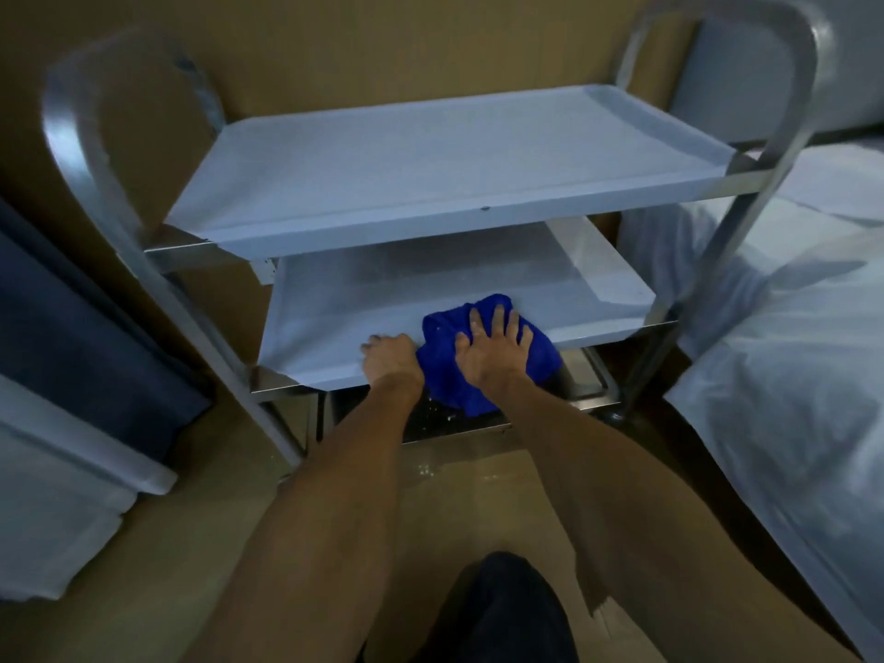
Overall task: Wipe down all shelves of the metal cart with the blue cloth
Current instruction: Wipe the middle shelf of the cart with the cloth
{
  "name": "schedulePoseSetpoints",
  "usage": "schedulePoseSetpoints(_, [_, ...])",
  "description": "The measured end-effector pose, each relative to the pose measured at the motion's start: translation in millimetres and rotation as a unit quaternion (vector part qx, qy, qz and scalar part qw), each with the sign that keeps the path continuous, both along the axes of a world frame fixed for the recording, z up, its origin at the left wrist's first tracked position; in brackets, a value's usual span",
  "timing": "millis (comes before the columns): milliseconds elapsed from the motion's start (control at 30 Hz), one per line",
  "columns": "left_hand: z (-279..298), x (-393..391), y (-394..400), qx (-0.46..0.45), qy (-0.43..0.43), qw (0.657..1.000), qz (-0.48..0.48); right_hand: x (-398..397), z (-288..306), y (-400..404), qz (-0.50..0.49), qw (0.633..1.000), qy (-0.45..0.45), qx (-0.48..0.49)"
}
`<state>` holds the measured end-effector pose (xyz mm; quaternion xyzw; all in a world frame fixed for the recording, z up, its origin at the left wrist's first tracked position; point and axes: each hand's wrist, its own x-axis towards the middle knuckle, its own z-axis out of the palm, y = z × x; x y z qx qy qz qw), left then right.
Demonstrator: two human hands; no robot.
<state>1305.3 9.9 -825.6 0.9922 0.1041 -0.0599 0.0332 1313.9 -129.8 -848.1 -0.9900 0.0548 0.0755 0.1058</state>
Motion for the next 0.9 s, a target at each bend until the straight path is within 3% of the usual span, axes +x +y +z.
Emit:
schedulePoseSetpoints(133, [4.8,18.5,5.8,-0.038,0.023,0.999,0.007,41.2,2.9,-2.6,0.006,0.999,0.028,-0.022])
schedulePoseSetpoints(267, [4.0,19.5,6.8,-0.016,0.007,1.000,-0.026,60.3,7.5,-1.0,-0.016,0.999,0.032,-0.012])
schedulePoseSetpoints(467, [-5.1,28.2,-0.2,0.011,0.034,0.999,-0.041,51.0,1.6,0.5,-0.018,0.999,0.009,-0.039])
schedulePoseSetpoints(700, [-7.9,31.0,-0.6,0.004,0.037,0.999,0.006,12.8,4.6,11.9,-0.032,0.999,0.003,-0.030])
schedulePoseSetpoints(900, [-7.6,28.4,-6.4,0.033,0.033,0.999,0.022,-13.4,1.8,-18.8,-0.040,0.999,-0.021,-0.021])
